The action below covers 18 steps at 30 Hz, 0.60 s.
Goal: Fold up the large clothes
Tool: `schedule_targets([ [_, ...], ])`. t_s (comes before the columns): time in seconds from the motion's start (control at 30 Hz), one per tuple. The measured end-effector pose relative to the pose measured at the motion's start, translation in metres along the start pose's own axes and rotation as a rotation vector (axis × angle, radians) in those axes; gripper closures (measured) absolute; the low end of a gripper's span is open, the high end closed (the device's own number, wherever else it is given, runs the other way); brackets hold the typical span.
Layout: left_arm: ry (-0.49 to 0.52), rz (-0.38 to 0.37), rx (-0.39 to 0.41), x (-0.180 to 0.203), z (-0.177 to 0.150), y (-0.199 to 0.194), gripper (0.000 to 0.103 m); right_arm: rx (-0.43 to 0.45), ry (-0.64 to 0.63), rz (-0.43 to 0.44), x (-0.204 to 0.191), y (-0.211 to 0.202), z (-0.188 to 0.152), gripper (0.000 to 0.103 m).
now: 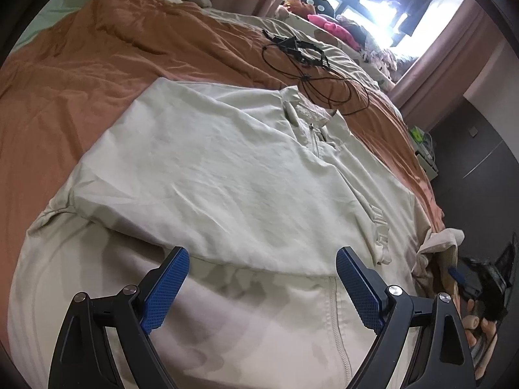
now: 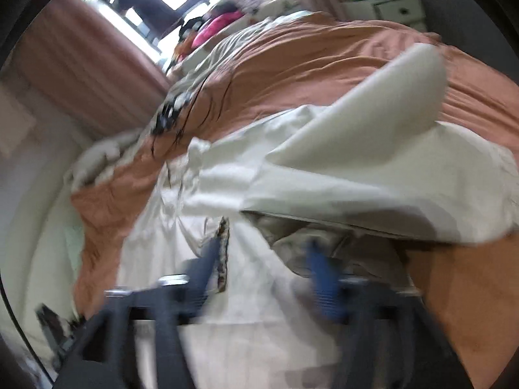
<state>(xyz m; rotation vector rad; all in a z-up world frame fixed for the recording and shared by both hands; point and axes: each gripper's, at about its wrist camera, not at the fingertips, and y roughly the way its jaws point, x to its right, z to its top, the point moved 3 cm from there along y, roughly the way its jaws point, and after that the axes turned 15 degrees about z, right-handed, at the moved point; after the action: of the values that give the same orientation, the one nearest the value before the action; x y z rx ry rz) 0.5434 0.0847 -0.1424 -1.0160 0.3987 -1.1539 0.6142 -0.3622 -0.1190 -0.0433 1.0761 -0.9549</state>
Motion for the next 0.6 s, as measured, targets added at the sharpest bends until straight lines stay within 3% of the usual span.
schedule_targets([
  [0.23,-0.015,0.003,0.006,-0.005,0.001,-0.001,0.010,0.198,0.293,0.018,0.057,-0.063,-0.012,0.026],
  [0.4,-0.011,0.014,0.028,-0.006,0.001,0.002,0.010,0.267,0.428,0.039,0.099,-0.060,-0.016,0.026],
  [0.57,-0.010,0.035,-0.001,-0.011,0.002,0.015,0.010,0.288,0.484,-0.140,0.137,-0.047,-0.008,0.026],
  [0.6,-0.013,0.038,0.000,-0.012,0.003,0.015,0.010,0.313,0.483,-0.179,0.146,-0.049,-0.005,0.031],
])
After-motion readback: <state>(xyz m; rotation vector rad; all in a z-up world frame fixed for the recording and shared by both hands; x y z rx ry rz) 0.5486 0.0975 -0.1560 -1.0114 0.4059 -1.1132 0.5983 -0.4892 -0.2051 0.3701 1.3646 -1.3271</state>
